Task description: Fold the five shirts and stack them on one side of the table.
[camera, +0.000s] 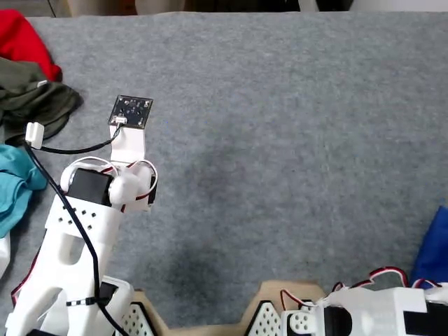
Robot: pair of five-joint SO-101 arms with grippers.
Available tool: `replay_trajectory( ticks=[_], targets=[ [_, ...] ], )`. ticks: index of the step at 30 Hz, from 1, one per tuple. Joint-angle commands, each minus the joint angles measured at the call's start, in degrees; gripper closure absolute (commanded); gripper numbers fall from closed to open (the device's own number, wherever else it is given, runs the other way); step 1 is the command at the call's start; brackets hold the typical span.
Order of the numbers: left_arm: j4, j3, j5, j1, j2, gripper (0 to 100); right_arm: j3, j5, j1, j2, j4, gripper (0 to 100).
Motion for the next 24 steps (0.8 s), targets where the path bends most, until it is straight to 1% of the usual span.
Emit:
replay_trajectory(
  ticks=[1, 3, 5, 7, 10, 12, 15, 16, 18, 20, 24],
  targets=[
    [-0.2, -2.8, -0.2, -0.3, -1.3, 98, -2.5, 0.7, 1.4, -0.7, 0.4, 61.7],
    [-0.2, -2.8, -0.2, -0.3, -1.4, 98, -3.8, 0.6, 1.3, -1.1, 3.6, 62.5],
    [-0.2, -2.8, -0.2, -0.3, -1.4, 98, -5.1, 0.4, 0.7, -3.0, 8.9, 64.3],
    [-0.2, -2.9, 0.1, -0.6, -1.4, 98, -6.7, 0.4, -1.5, -6.2, 14.7, 67.5],
    [0.0, -4.7, 0.4, -4.6, -0.8, 98, -8.4, 0.3, -6.3, -11.9, 22.8, 76.5],
    [-0.1, -5.8, 1.0, -9.4, -0.8, 98, -8.8, 0.3, -10.7, -16.0, 26.2, 85.2],
    [-0.2, -6.3, 0.6, -15.6, -0.8, 98, -8.5, -0.3, -19.5, -22.1, 28.6, 97.9],
    [-0.2, -6.3, 0.4, -17.6, -0.8, 98, -8.5, -1.3, -22.8, -23.9, 29.2, 99.7],
    [-0.4, -6.5, -1.6, -21.0, -0.8, 98, -8.5, -3.4, -30.1, -27.2, 30.3, 97.8],
    [-2.5, -6.4, -4.7, -24.0, -1.0, 98, -8.5, -4.6, -37.8, -29.9, 30.5, 99.1],
    [-11.0, -6.5, -9.6, -28.0, -1.3, 98, -8.3, -4.1, -55.1, -33.3, 30.6, 99.2]
  ],
)
